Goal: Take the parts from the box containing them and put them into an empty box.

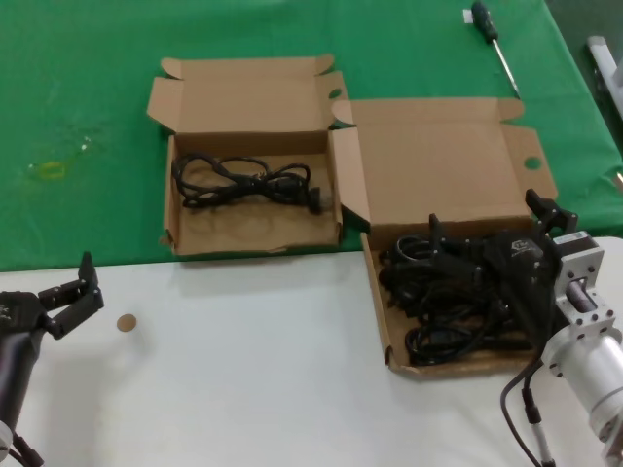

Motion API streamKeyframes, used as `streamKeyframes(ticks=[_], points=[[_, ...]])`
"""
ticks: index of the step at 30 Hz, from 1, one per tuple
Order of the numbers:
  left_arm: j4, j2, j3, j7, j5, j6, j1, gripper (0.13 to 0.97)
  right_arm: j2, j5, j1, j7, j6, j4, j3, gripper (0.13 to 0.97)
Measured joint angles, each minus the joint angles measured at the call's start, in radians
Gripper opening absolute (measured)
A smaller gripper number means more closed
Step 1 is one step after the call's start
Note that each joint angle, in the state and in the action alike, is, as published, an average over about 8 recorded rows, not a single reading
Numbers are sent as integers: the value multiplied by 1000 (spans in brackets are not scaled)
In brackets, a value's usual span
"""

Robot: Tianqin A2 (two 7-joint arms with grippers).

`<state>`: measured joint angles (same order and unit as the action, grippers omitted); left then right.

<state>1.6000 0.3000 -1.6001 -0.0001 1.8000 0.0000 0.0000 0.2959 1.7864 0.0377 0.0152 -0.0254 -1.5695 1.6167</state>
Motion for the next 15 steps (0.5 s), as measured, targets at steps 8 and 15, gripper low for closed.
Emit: streamKeyframes(ticks=[8,15], points=[[0,0,0,0,0,0,0,966,0,0,0,0,0,0,0,966],[0,0,0,0,0,0,0,966,0,0,0,0,0,0,0,966]])
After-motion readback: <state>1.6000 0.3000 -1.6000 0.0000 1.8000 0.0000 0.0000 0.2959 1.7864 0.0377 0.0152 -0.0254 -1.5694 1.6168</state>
